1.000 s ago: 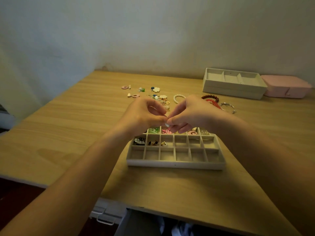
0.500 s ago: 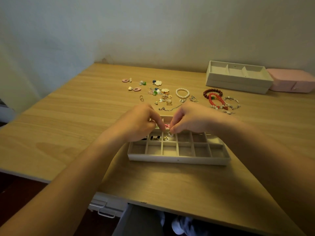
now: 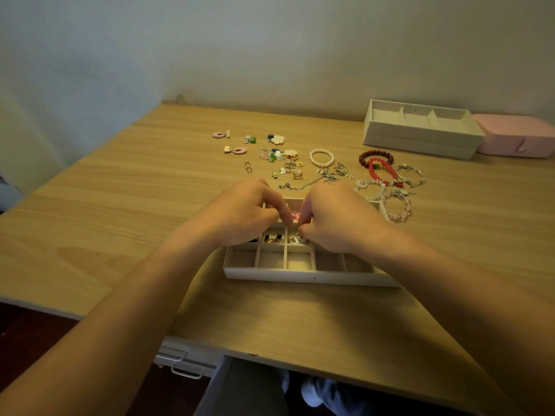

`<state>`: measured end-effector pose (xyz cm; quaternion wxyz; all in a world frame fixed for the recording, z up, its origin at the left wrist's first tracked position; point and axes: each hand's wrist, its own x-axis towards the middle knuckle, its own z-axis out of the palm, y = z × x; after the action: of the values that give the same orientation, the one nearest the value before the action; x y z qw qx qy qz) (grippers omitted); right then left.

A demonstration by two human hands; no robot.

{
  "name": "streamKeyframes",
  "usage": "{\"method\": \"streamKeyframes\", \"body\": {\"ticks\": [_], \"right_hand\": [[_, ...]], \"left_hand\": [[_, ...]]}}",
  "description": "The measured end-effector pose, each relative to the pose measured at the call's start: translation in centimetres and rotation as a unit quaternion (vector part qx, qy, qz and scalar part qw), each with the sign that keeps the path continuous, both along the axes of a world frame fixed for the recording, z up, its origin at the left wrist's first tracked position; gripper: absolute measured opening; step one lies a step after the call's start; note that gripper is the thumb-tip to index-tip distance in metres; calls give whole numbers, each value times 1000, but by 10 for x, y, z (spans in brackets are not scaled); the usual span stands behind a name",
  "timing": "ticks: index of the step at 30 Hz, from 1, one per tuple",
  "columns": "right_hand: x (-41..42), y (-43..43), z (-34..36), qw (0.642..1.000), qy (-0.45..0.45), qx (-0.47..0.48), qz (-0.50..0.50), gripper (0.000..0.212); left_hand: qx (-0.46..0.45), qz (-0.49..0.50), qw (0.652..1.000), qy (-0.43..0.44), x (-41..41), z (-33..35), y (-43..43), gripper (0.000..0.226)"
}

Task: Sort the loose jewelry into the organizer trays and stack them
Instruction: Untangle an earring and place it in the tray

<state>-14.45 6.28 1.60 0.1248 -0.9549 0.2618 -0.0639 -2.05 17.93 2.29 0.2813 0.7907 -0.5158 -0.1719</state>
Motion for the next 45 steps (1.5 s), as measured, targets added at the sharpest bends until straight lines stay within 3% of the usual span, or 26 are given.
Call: {"method": "streamKeyframes", "body": {"ticks": [9,14,18,25,33,36,39,45], "right_hand": [[-7,0,2,997,-42,-64,-5,12],[-17,-20,29,989,36,111,91,26],[-22,-27,33,981,80,103,144,35],[-15,-28,33,964,153,70,204,38],[-12,-30,33,962,145,93,212,36],[-16,-33,39,971,82,136,179,29],[-11,-44,41,982,-16,141,128,26],[21,-74,32,967,-146,207,12,25]], "left_hand": [[41,-48,995,-78,-4,4,2,33],[60,-50,992,-101,-4,5,-4,31],[106,-79,985,-111,-4,10,-6,33],[127,-121,963,-203,-9,18,-7,29],[130,-162,948,-241,0,17,-8,30],[91,-143,976,-133,9,18,-7,28],[-12,-76,997,-6,25,25,-5,29],[-111,99,989,23,61,19,-28,20]]}}
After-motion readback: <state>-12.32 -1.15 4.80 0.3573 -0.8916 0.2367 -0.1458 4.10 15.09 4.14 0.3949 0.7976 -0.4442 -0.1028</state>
